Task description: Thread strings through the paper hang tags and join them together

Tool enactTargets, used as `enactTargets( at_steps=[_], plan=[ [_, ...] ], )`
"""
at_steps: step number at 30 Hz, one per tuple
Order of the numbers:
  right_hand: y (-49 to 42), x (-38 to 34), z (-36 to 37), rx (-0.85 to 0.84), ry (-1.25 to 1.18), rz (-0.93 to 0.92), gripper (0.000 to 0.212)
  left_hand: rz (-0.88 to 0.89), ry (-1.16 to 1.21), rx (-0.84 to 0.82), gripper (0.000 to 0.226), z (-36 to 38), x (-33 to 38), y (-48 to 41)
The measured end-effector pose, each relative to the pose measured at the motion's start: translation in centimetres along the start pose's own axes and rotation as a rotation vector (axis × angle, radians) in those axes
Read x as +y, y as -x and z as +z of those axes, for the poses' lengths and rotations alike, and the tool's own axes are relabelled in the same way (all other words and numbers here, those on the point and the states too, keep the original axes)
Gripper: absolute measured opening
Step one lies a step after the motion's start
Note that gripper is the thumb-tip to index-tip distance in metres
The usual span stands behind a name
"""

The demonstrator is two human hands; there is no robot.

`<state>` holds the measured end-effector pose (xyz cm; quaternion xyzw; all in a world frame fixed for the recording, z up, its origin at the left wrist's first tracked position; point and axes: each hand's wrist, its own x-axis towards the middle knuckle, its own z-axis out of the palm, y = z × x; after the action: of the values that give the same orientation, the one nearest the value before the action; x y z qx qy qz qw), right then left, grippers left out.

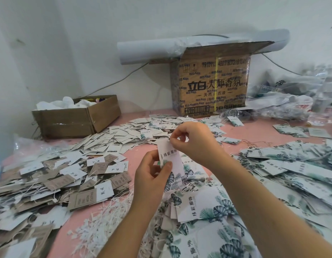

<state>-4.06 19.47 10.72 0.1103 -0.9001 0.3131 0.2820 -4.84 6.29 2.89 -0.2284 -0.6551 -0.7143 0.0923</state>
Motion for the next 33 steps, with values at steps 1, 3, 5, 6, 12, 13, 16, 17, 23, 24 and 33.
enactTargets(
  at_steps=[1,3,5,6,12,13,16,17,23,24,33],
  plan=[
    [0.0,0.0,0.0,0.001,0.006,-0.002,0.015,-0.006,-0.007,0.005,0.041,0.0,-0.1,0.0],
    [0.0,0.0,0.2,0.001,0.012,-0.005,0.016,-0.020,-0.020,0.011,0.040,-0.1,-0.2,-0.1],
    [0.0,-0.1,0.4,-0.004,0.005,-0.011,0.015,-0.025,-0.023,0.010,0.045,-0.1,-0.2,-0.2],
    [0.1,-0.2,0.4,-0.009,0.000,-0.015,0.015,-0.026,-0.022,0.010,0.048,-0.1,-0.2,-0.2],
    [0.2,-0.4,0.6,-0.043,-0.003,-0.024,0.010,-0.026,-0.010,-0.023,0.053,-0.1,-0.1,-0.1],
    [0.2,-0.4,0.7,-0.045,0.007,-0.029,0.009,-0.027,-0.016,-0.029,0.054,-0.1,-0.1,0.0],
    [0.2,-0.4,0.7,-0.053,0.021,-0.037,0.007,-0.017,-0.019,-0.031,0.053,-0.1,0.0,0.0],
    [0.2,-0.4,0.7,-0.057,0.022,-0.038,0.007,-0.004,-0.014,-0.038,0.049,-0.1,0.0,0.0],
    [0.2,-0.1,0.7,-0.051,-0.116,-0.010,0.011,-0.040,0.194,0.028,0.024,-0.2,0.1,0.0],
    [0.2,-0.2,0.6,-0.061,-0.141,-0.007,0.012,-0.055,0.214,0.056,0.027,-0.3,0.2,-0.2],
    [0.3,-0.4,1.1,-0.219,-0.252,-0.003,0.013,-0.003,0.191,0.134,0.011,-0.7,0.6,-0.8]
  ],
)
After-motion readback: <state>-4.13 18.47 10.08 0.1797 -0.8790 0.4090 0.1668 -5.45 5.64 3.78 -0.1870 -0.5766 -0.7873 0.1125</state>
